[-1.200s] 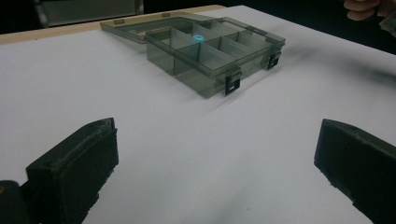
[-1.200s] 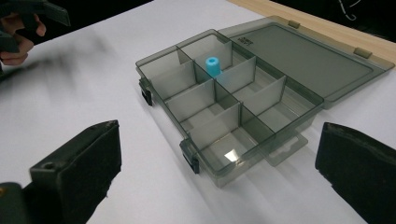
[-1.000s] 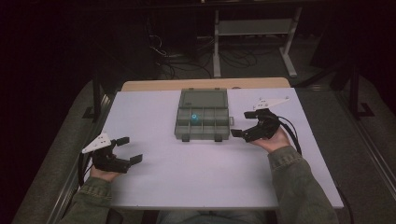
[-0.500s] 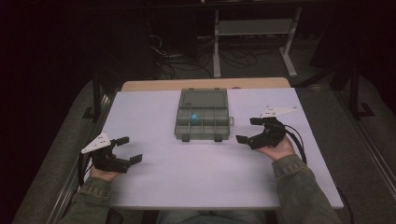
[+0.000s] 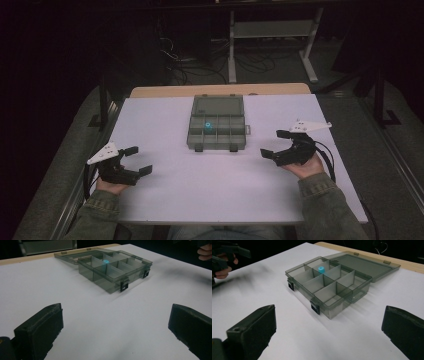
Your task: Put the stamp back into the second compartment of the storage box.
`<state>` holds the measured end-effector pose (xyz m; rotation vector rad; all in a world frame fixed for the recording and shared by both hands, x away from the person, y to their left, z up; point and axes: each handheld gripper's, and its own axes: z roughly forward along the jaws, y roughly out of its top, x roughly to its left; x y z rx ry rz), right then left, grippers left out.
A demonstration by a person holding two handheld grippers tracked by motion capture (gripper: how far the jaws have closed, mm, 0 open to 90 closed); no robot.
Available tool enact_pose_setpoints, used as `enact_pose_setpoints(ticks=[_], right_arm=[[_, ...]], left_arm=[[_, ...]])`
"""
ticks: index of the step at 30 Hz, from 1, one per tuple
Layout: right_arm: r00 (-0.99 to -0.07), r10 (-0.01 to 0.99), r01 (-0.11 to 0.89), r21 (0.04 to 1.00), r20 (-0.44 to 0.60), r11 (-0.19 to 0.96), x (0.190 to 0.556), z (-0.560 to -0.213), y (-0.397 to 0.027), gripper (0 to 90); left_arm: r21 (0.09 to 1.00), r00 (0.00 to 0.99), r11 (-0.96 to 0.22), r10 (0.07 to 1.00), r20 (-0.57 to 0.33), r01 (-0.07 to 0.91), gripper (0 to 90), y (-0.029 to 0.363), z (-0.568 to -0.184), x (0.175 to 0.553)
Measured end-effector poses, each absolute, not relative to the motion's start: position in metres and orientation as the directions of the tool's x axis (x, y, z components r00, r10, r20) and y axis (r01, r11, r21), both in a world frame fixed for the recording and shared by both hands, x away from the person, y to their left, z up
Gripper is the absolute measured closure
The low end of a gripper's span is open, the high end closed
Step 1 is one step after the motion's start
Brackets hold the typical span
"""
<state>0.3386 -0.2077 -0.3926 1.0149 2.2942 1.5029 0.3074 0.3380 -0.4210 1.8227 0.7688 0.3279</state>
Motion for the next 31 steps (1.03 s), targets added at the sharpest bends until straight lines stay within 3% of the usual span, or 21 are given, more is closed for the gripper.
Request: enact_pose_setpoints(ticks=[31], right_arm=[[-0.680,0.721,0.383,0.903,0.134,0.193,0.294,-0.413,-0.235,0.0]], left_arm=[[0.912,0.749,-0.199,0.644,-0.153,0.358,0.0,0.337,-0.422,0.307]])
